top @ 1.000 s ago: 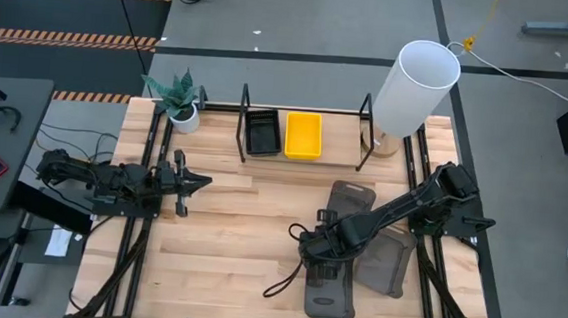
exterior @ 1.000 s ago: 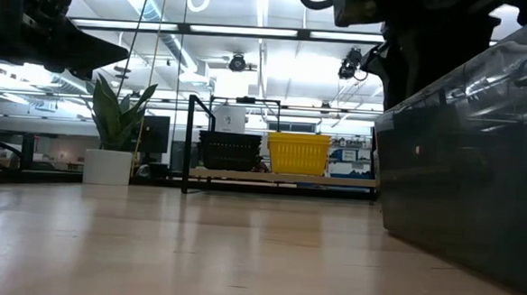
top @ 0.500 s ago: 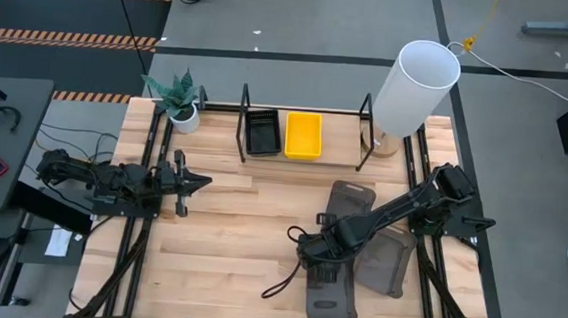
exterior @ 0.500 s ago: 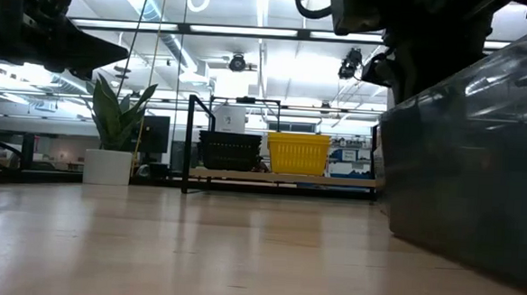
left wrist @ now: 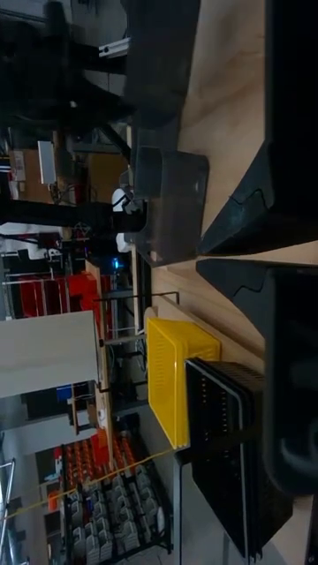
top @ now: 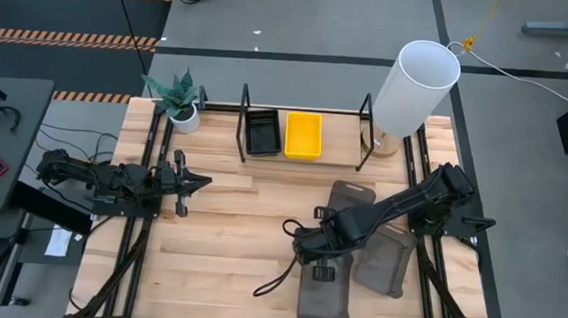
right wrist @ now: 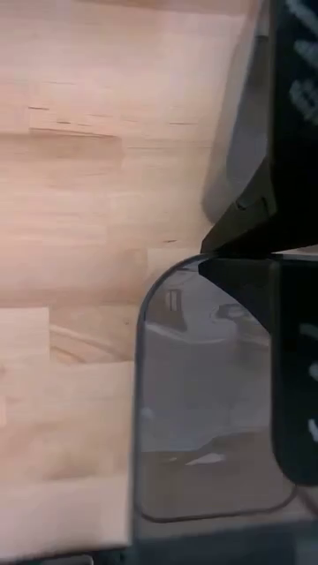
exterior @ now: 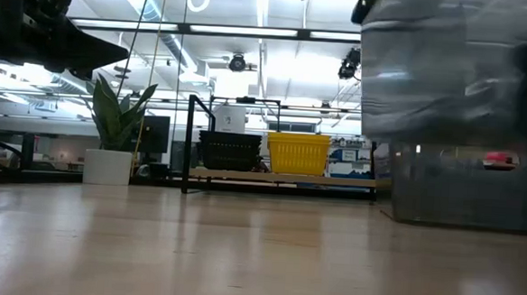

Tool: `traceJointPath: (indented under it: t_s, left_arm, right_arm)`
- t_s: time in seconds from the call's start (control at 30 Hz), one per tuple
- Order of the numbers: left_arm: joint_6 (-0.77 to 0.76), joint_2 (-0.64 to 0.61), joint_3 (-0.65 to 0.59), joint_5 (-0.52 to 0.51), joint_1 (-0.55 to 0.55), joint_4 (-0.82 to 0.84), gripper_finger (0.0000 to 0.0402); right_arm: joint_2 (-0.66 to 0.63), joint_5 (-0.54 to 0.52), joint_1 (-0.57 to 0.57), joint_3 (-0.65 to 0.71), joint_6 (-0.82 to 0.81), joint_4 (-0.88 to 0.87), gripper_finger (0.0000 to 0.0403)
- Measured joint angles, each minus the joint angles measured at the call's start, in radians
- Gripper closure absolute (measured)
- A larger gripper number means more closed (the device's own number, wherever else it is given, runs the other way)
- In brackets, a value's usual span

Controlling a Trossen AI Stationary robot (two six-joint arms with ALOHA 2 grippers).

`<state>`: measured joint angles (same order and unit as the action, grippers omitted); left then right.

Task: Stack baskets on shelf by color
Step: Stack the bottom black transparent bin on top of the black transparent bin

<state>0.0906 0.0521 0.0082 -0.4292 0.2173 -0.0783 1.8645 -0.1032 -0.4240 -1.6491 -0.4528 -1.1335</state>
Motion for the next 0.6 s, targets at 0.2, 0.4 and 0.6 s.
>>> traceJointPath:
  t_s: [0.2,0.4,0.6]
  left_arm:
    - [0.0,0.0,0.0,0.0,0.0,0.0,0.037]
    - [0.0,0.0,0.0,0.0,0.0,0.0,0.0366]
    - [0.0,0.0,0.0,0.0,0.0,0.0,0.0376]
  right_arm:
    - [0.0,-0.013,0.002,-0.121,0.0,-0.143,0.0399]
    - [-0.05,-0.058,0.026,-0.146,-0.012,-0.245,0.0399]
    - [-0.163,-0.127,0.075,-0.11,-0.049,-0.312,0.0399]
